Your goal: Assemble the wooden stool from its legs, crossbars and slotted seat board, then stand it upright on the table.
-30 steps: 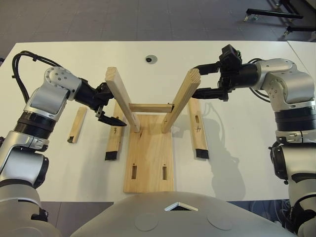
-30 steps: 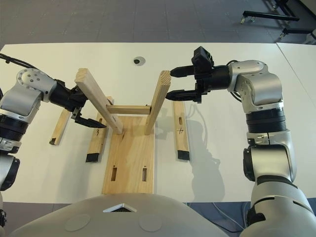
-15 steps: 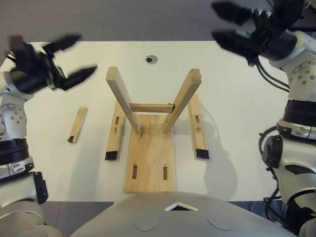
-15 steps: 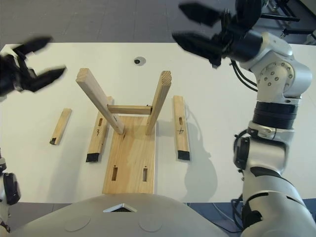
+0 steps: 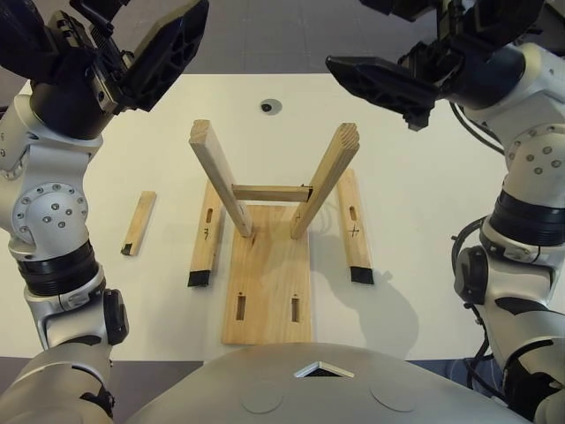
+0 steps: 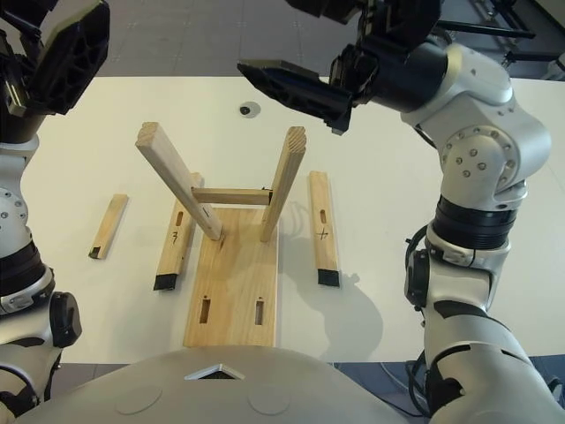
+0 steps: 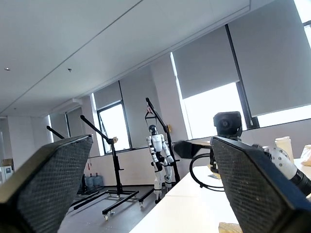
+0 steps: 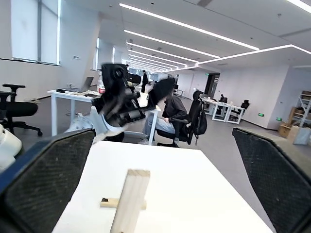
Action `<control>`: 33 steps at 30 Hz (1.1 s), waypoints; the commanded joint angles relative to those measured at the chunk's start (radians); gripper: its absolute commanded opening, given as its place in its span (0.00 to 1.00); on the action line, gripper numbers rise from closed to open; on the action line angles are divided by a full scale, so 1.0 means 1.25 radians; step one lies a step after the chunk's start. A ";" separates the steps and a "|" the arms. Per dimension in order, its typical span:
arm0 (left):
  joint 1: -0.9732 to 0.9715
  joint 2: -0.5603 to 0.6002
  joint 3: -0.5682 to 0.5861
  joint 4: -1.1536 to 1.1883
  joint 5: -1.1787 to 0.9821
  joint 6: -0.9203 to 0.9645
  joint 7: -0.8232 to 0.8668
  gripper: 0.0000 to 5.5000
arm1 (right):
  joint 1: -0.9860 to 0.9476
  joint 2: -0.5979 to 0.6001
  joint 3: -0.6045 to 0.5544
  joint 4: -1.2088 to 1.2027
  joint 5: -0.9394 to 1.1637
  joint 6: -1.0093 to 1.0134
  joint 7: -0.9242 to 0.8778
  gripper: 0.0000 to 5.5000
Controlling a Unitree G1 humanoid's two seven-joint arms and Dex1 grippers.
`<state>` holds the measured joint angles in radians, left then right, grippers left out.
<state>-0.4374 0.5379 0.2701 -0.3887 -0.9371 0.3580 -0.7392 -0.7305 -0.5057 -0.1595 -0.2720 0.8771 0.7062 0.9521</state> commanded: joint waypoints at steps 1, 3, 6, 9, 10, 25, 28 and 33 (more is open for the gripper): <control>-0.053 0.008 -0.016 0.015 -0.020 0.035 -0.003 0.80 | -0.002 -0.024 0.037 -0.024 0.009 0.036 0.004 0.95; -0.040 -0.023 -0.042 0.023 -0.020 0.044 0.002 0.80 | 0.047 -0.028 0.079 -0.035 -0.011 0.042 0.016 0.95; 0.062 -0.105 -0.172 0.077 0.071 0.032 0.011 0.80 | 0.172 -0.082 0.249 -0.065 -0.160 -0.015 0.051 0.95; 0.209 -0.139 -0.260 0.130 0.161 -0.010 -0.016 0.80 | 0.214 -0.090 0.275 -0.079 -0.165 -0.016 0.054 0.95; 0.233 -0.135 -0.261 0.138 0.171 -0.020 -0.023 0.80 | 0.206 -0.087 0.256 -0.076 -0.146 -0.009 0.050 0.95; -0.111 -0.149 -0.081 -0.046 0.028 -0.085 0.148 0.80 | 0.043 -0.098 0.005 0.033 0.051 0.017 0.026 0.95; -0.070 -0.114 -0.021 -0.075 0.013 -0.087 0.150 0.80 | 0.044 -0.140 -0.047 0.101 0.039 -0.006 0.058 0.95; 0.239 -0.013 0.131 -0.024 0.133 -0.087 0.110 0.80 | 0.194 -0.258 -0.081 0.179 -0.023 -0.017 0.167 0.95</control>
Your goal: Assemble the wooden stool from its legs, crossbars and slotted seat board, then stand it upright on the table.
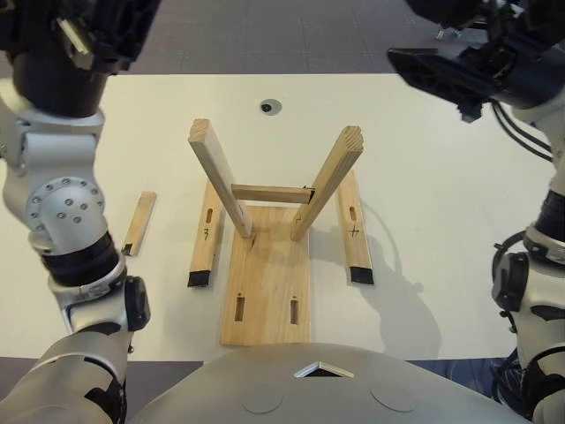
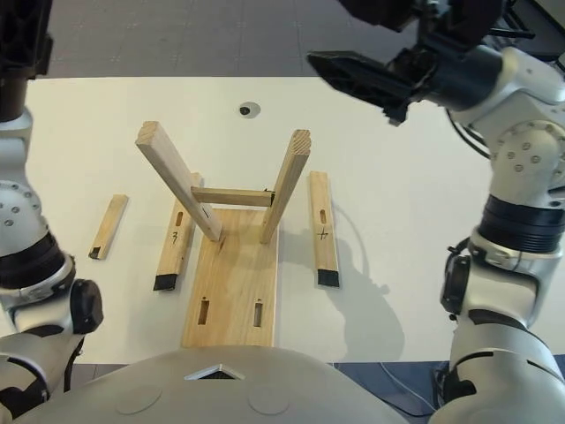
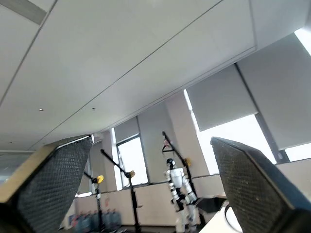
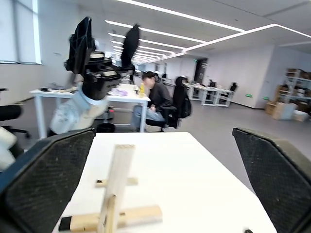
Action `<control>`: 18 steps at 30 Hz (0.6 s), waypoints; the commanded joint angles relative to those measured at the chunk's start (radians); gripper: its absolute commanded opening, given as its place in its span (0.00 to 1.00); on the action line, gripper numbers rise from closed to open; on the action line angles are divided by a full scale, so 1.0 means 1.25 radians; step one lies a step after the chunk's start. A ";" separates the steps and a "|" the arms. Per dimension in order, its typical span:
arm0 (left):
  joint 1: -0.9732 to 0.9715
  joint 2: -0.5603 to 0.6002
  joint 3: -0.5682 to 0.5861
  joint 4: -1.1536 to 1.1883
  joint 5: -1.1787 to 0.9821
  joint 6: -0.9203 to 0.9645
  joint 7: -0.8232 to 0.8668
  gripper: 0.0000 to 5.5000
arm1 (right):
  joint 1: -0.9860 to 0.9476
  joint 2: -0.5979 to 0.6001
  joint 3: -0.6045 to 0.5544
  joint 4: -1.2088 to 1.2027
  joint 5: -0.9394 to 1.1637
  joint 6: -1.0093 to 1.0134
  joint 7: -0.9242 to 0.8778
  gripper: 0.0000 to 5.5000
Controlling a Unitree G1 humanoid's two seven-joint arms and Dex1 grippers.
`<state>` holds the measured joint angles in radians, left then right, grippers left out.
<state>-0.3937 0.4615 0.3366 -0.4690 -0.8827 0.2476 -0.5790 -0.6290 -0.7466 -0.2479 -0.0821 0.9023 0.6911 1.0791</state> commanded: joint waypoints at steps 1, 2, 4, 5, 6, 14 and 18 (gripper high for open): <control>0.270 0.038 0.092 0.048 0.117 -0.012 -0.019 0.80 | 0.157 -0.075 0.005 0.034 -0.077 -0.023 0.071 0.95; 0.318 0.024 0.098 0.051 0.136 -0.024 -0.014 0.80 | 0.192 -0.079 0.015 0.039 -0.103 -0.034 0.070 0.95; 0.364 -0.011 0.083 0.064 0.165 -0.042 0.004 0.80 | 0.223 -0.067 0.031 0.042 -0.128 -0.037 0.055 0.95; 0.371 -0.027 0.058 0.077 0.186 -0.047 0.014 0.80 | 0.221 -0.055 0.042 0.050 -0.139 -0.041 0.050 0.95; 0.368 -0.037 0.034 0.089 0.202 -0.048 0.018 0.80 | 0.216 -0.046 0.053 0.058 -0.150 -0.045 0.045 0.95; 0.318 -0.054 -0.064 0.071 0.222 -0.025 0.027 0.80 | 0.176 -0.001 0.105 0.033 -0.163 -0.044 0.040 0.95; 0.325 -0.097 -0.125 0.021 0.220 0.003 0.077 0.80 | 0.184 0.013 0.104 0.015 -0.156 -0.037 0.030 0.95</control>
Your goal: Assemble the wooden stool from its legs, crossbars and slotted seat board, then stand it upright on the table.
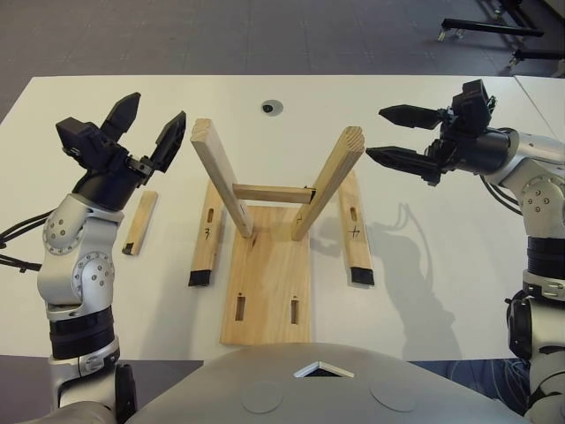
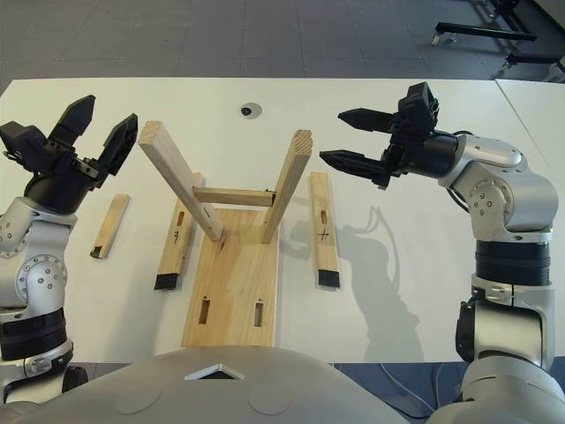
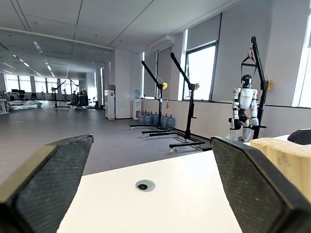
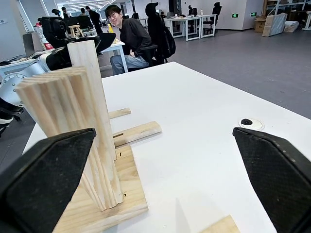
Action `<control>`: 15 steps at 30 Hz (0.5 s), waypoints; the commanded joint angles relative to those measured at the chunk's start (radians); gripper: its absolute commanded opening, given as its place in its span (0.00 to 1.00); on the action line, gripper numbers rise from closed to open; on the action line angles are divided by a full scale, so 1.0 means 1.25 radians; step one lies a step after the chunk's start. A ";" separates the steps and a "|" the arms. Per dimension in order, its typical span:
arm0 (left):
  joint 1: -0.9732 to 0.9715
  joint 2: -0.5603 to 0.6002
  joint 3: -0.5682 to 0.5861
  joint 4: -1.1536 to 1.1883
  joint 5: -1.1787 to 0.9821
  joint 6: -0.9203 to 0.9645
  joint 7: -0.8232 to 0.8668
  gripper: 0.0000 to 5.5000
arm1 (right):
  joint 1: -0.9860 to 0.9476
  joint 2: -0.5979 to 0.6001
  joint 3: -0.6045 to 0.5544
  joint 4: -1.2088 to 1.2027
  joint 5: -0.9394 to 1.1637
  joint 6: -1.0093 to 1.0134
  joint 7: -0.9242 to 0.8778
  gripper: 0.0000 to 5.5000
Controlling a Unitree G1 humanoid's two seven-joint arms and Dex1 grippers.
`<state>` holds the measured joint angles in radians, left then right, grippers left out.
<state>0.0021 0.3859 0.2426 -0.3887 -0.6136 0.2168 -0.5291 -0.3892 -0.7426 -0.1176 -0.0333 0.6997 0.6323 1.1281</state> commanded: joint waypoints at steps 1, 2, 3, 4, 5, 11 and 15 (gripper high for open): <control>0.016 -0.052 -0.071 -0.057 0.008 0.030 0.048 0.80 | -0.009 0.014 0.001 -0.027 0.006 0.011 -0.012 0.95; 0.022 -0.066 -0.091 -0.070 0.013 0.033 0.059 0.80 | -0.009 0.018 0.004 -0.031 0.008 0.014 -0.015 0.95; 0.026 -0.074 -0.106 -0.077 0.018 0.035 0.068 0.80 | -0.009 0.020 0.006 -0.035 0.009 0.015 -0.016 0.95; 0.028 -0.079 -0.117 -0.082 0.024 0.038 0.076 0.80 | -0.009 0.022 0.008 -0.037 0.010 0.017 -0.018 0.95; 0.029 -0.081 -0.123 -0.084 0.029 0.040 0.081 0.80 | -0.010 0.023 0.009 -0.039 0.010 0.019 -0.019 0.95; 0.015 -0.083 -0.155 -0.090 0.037 0.052 0.092 0.80 | -0.019 0.033 0.023 -0.033 -0.002 0.016 -0.022 0.95; -0.007 -0.087 -0.187 -0.100 0.036 0.063 0.090 0.80 | -0.024 0.038 0.035 -0.028 -0.016 0.008 -0.018 0.95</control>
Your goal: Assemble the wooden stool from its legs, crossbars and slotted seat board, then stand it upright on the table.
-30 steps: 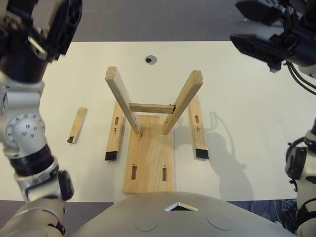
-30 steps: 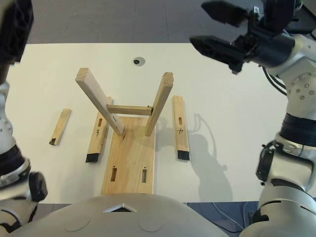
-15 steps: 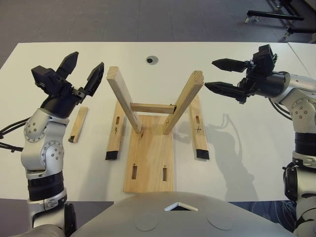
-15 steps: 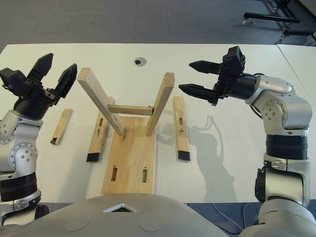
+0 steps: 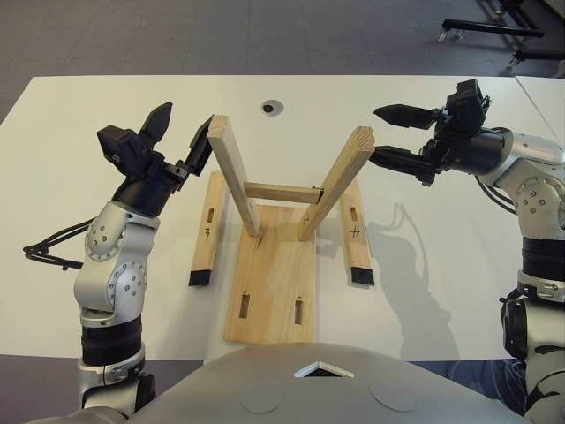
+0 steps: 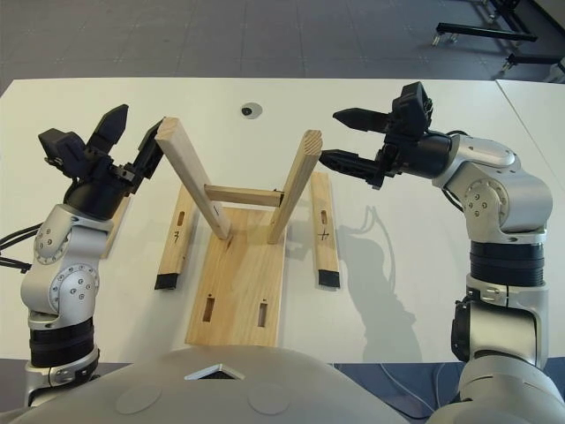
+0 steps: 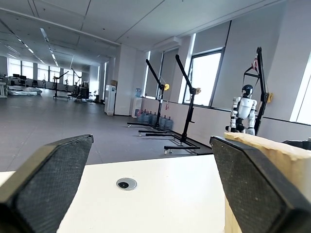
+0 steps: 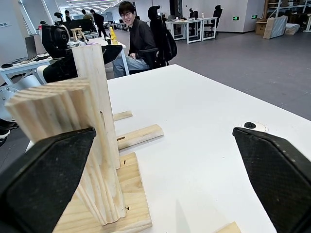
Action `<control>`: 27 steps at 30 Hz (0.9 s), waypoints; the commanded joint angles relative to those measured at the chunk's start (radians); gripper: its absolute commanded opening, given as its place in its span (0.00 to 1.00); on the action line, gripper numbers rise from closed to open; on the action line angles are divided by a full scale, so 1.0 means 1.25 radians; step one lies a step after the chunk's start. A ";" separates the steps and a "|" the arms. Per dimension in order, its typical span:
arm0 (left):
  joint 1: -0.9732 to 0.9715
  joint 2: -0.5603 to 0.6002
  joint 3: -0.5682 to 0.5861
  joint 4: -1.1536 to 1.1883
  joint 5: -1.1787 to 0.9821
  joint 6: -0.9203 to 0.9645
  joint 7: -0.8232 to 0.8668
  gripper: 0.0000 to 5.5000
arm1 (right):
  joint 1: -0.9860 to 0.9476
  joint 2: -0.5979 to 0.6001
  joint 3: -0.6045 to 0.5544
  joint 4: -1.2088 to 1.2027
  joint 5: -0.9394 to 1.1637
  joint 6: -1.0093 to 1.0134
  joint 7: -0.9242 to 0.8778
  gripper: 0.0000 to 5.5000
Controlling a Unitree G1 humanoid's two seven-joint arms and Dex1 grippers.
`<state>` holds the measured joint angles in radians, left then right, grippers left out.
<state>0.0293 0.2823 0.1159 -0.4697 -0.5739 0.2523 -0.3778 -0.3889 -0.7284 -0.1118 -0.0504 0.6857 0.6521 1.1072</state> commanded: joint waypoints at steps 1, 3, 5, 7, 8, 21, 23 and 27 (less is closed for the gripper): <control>-0.035 -0.001 -0.095 -0.034 0.011 0.037 -0.034 0.80 | -0.024 0.029 0.033 -0.015 -0.010 -0.010 -0.001 0.95; -0.039 0.005 -0.104 -0.028 0.020 0.037 -0.040 0.80 | -0.027 0.032 0.037 -0.013 -0.023 -0.017 0.001 0.95; -0.027 0.017 -0.099 -0.022 0.032 0.030 -0.047 0.80 | -0.032 0.033 0.044 -0.004 -0.041 -0.028 0.005 0.95; -0.017 0.029 -0.080 -0.011 0.039 0.023 -0.048 0.80 | -0.029 0.025 0.053 0.011 -0.072 -0.048 0.011 0.95; -0.014 0.037 -0.062 -0.004 0.040 0.018 -0.047 0.80 | -0.022 0.016 0.057 0.027 -0.095 -0.067 0.012 0.95; 0.282 0.224 0.249 -0.204 -0.390 0.047 -0.421 0.80 | 0.188 -0.167 0.034 -0.155 0.028 0.097 0.181 0.95; 0.330 0.236 0.168 -0.223 -0.402 0.093 -0.470 0.80 | 0.219 -0.143 0.071 -0.224 0.075 0.161 0.160 0.95; 0.366 0.268 0.097 -0.201 -0.427 0.166 -0.518 0.80 | 0.198 -0.055 0.105 -0.233 0.164 0.278 0.070 0.95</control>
<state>0.4775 0.5843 0.2688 -0.7374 -1.0979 0.4217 -1.0057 -0.1035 -0.8554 0.0019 -0.3567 0.8563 0.9483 1.2608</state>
